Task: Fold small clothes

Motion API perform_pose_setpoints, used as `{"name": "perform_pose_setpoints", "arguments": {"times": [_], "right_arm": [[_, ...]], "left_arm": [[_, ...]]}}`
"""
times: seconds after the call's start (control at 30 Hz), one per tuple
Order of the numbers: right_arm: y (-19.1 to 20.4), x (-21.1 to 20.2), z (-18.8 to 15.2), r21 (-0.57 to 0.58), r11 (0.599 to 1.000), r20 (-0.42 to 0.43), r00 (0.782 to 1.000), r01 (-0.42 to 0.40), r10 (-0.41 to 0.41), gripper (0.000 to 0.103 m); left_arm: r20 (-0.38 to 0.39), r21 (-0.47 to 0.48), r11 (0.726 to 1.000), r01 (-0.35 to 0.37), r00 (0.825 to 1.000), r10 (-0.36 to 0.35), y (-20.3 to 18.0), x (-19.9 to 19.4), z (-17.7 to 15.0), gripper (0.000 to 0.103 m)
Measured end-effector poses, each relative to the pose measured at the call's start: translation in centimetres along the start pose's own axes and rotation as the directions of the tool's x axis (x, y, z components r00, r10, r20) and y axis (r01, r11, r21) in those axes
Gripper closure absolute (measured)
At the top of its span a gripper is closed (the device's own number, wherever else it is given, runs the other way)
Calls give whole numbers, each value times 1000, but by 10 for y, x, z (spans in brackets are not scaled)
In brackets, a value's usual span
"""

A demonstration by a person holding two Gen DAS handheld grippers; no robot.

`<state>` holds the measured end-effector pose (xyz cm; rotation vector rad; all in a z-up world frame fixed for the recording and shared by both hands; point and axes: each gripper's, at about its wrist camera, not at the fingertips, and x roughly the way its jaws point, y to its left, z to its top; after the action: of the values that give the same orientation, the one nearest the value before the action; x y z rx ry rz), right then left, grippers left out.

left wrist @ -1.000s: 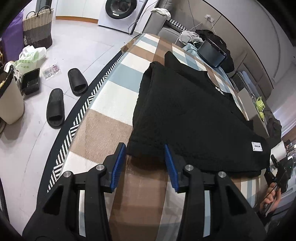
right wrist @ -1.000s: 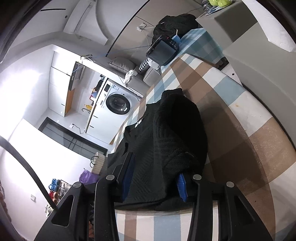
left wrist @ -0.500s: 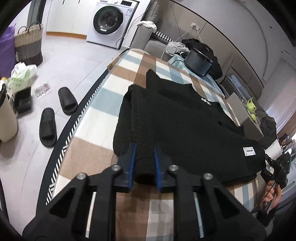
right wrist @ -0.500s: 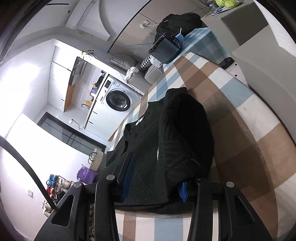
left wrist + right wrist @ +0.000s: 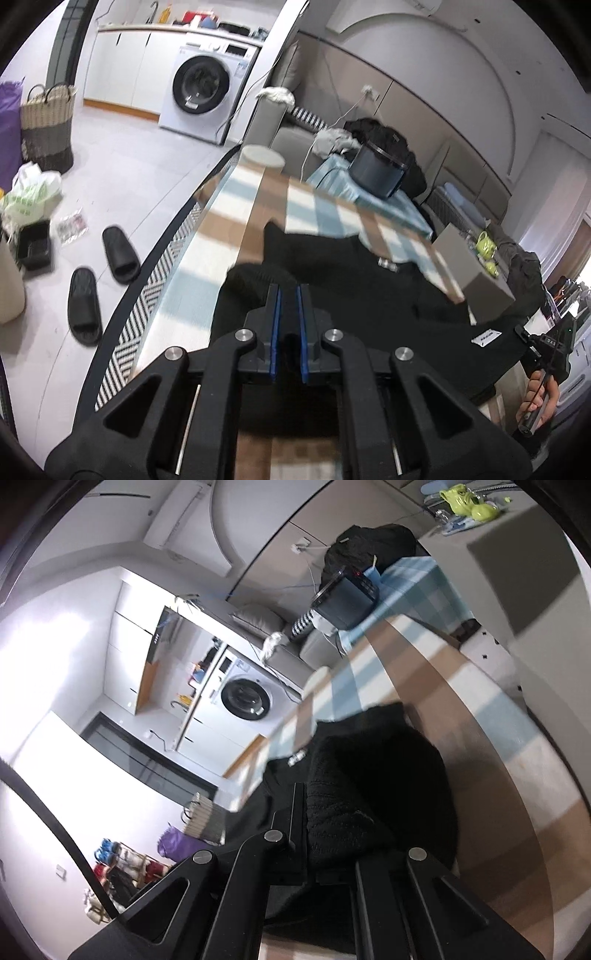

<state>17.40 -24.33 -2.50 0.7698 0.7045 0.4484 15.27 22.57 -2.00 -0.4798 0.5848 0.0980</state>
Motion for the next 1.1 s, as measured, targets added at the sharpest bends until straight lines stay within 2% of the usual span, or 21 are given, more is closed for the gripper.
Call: {"name": "perform_pose_setpoints", "arguments": {"times": [0.13,0.3,0.53,0.63,0.73,0.83,0.97,1.1], "right_arm": [[1,13,20,29,1000,25,1000,12,-13,100],[-11,45,50,127,991,50,998,34,-40,100],[-22,120,101,174,974,-5,989,144,-146,100],[-38,149,120,223,969,-29,994,108,-104,92],[-54,161,129,281,957,-36,998,66,-58,68],[-58,160,127,274,957,-52,995,99,-88,67],[-54,145,117,241,966,-44,995,98,-90,62],[-43,128,111,175,975,-41,990,136,-131,58]], "left_arm": [[40,4,1000,19,999,-19,-5,17,30,97],[46,-15,999,28,999,-27,-4,59,69,97],[-15,-32,999,2,1000,-3,4,143,112,97],[-54,-55,998,-32,998,29,9,179,121,95],[-89,-58,994,-90,992,84,15,201,126,72],[-88,-74,995,-72,994,65,19,200,124,64],[-81,-54,995,-78,994,73,18,185,115,57],[-89,-24,996,-91,992,88,16,169,101,54]]}}
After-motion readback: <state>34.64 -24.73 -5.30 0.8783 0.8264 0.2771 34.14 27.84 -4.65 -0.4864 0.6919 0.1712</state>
